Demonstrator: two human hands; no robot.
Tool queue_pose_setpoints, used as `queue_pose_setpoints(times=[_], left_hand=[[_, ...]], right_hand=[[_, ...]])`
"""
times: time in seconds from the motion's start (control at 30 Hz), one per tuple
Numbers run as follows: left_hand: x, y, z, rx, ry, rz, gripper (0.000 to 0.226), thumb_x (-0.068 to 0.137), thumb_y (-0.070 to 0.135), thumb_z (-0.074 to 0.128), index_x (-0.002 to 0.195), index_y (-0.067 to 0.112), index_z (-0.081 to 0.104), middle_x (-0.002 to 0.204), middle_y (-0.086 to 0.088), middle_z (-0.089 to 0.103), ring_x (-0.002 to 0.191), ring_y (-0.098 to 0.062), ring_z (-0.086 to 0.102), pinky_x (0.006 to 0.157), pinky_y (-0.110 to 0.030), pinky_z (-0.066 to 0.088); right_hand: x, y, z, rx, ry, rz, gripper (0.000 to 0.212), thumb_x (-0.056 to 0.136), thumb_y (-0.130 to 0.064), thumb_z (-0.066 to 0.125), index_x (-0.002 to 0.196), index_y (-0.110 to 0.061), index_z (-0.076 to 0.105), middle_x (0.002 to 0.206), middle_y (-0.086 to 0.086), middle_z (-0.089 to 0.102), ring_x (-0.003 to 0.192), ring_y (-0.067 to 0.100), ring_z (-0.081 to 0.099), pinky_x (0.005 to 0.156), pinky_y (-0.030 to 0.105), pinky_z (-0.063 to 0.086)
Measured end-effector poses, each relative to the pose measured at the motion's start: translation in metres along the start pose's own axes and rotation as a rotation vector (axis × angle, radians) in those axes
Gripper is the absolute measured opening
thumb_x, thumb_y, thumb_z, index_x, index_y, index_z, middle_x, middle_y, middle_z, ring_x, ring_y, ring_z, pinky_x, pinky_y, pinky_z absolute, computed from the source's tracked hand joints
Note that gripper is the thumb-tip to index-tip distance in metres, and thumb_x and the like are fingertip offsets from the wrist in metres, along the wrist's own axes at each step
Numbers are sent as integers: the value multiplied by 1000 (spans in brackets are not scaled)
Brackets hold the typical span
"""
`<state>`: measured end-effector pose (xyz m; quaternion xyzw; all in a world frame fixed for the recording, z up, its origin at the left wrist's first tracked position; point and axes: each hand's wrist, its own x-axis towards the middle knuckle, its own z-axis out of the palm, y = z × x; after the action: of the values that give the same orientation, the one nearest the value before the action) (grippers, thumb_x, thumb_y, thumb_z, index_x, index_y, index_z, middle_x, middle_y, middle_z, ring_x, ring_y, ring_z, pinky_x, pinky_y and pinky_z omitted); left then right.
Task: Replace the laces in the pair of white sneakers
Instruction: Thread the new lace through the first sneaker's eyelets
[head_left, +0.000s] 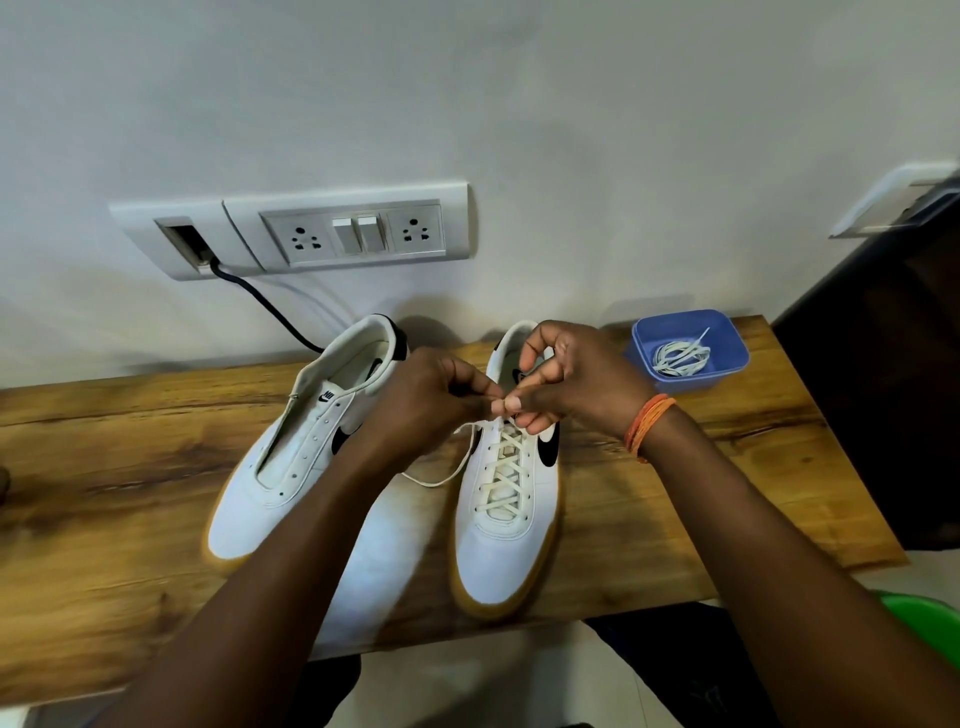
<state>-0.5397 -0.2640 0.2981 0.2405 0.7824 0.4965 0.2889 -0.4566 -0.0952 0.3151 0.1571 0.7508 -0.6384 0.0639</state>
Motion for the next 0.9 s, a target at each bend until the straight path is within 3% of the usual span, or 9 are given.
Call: queue_pose_setpoints(times=[0.1, 0.23, 0.3, 0.37, 0.43, 0.6, 0.77, 0.9], left_hand=[[-2, 4, 4, 76, 50, 63, 3, 83, 10, 76, 83, 10, 78, 59, 8, 66, 51, 5, 53, 54, -5, 38], [1, -1, 6, 314, 216, 157, 10, 80, 9, 69, 75, 14, 75, 59, 3, 64, 50, 0, 52, 51, -9, 35], [2, -5, 8, 422, 220, 218, 10, 82, 9, 66, 75, 13, 71, 65, 2, 64, 56, -4, 54, 55, -16, 38], [5, -11, 11, 609, 211, 289, 10, 87, 14, 62, 79, 11, 68, 76, 0, 61, 65, -12, 55, 59, -31, 43], [8, -13, 12, 777, 224, 338, 18, 90, 23, 55, 82, 11, 67, 83, -3, 57, 66, -22, 55, 54, -35, 44], [26, -3, 16, 953, -23, 480, 20, 86, 22, 53, 80, 12, 70, 81, 5, 48, 73, -23, 57, 53, -29, 34], [43, 4, 6, 810, -172, 414, 17, 80, 23, 60, 84, 17, 76, 83, 5, 53, 69, -14, 56, 60, -26, 37], [48, 7, 14, 810, -261, 402, 22, 75, 27, 59, 80, 15, 76, 80, 4, 51, 68, -15, 54, 62, -26, 41]], right_hand=[[2, 0, -3, -68, 37, -15, 32, 74, 3, 80, 99, 4, 60, 77, 20, 73, 65, 27, 72, 58, 35, 60], [4, 6, -21, -109, 94, 92, 27, 78, -3, 78, 100, 3, 64, 87, 24, 72, 70, 25, 70, 60, 31, 60], [4, 12, -28, -158, 124, 150, 21, 82, -9, 77, 97, 1, 65, 88, 21, 73, 73, 24, 67, 62, 33, 57], [5, 18, -29, -233, 114, 195, 17, 84, -13, 75, 95, -2, 67, 88, 17, 74, 72, 21, 66, 65, 36, 56], [6, 21, -29, -297, 60, 231, 16, 86, -16, 73, 96, -4, 68, 90, 13, 74, 72, 18, 66, 66, 36, 56], [4, 21, -34, -279, 55, 251, 16, 93, -16, 63, 101, -3, 68, 93, 13, 74, 76, 19, 65, 68, 36, 56], [4, 27, -33, -218, 78, 348, 16, 98, -10, 49, 92, -10, 64, 87, 12, 70, 74, 22, 65, 71, 45, 59], [2, 30, -27, -218, 12, 420, 16, 98, -7, 46, 97, -7, 63, 100, 21, 69, 92, 33, 68, 76, 49, 60]])
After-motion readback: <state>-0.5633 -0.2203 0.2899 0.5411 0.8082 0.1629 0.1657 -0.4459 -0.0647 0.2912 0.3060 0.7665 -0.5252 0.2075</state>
